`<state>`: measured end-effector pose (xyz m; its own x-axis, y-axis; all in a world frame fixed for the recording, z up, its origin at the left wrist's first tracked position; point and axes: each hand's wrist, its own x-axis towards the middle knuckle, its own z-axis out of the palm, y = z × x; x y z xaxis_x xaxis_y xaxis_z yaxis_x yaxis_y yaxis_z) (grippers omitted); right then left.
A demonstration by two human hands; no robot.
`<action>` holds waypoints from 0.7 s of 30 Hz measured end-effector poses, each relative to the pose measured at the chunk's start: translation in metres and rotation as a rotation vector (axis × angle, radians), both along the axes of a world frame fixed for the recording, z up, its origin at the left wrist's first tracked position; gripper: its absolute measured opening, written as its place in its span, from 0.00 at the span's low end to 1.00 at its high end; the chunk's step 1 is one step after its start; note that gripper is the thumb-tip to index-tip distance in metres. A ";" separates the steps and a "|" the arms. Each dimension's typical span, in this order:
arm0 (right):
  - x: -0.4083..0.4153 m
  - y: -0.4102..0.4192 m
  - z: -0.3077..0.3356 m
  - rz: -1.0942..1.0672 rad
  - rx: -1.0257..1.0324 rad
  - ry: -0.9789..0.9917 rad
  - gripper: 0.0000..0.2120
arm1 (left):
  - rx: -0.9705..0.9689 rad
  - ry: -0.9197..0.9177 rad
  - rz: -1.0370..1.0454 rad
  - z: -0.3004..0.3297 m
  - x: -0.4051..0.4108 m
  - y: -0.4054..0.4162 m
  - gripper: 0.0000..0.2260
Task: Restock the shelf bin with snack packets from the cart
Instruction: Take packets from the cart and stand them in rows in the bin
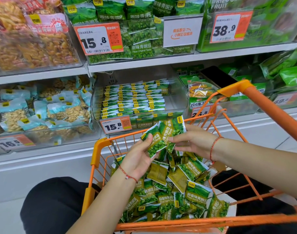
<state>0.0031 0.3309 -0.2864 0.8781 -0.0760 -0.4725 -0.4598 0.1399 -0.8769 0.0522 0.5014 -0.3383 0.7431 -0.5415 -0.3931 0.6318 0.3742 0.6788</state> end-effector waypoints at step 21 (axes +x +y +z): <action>-0.001 0.006 0.009 0.012 -0.134 0.013 0.23 | 0.157 -0.176 0.083 0.007 0.008 0.011 0.37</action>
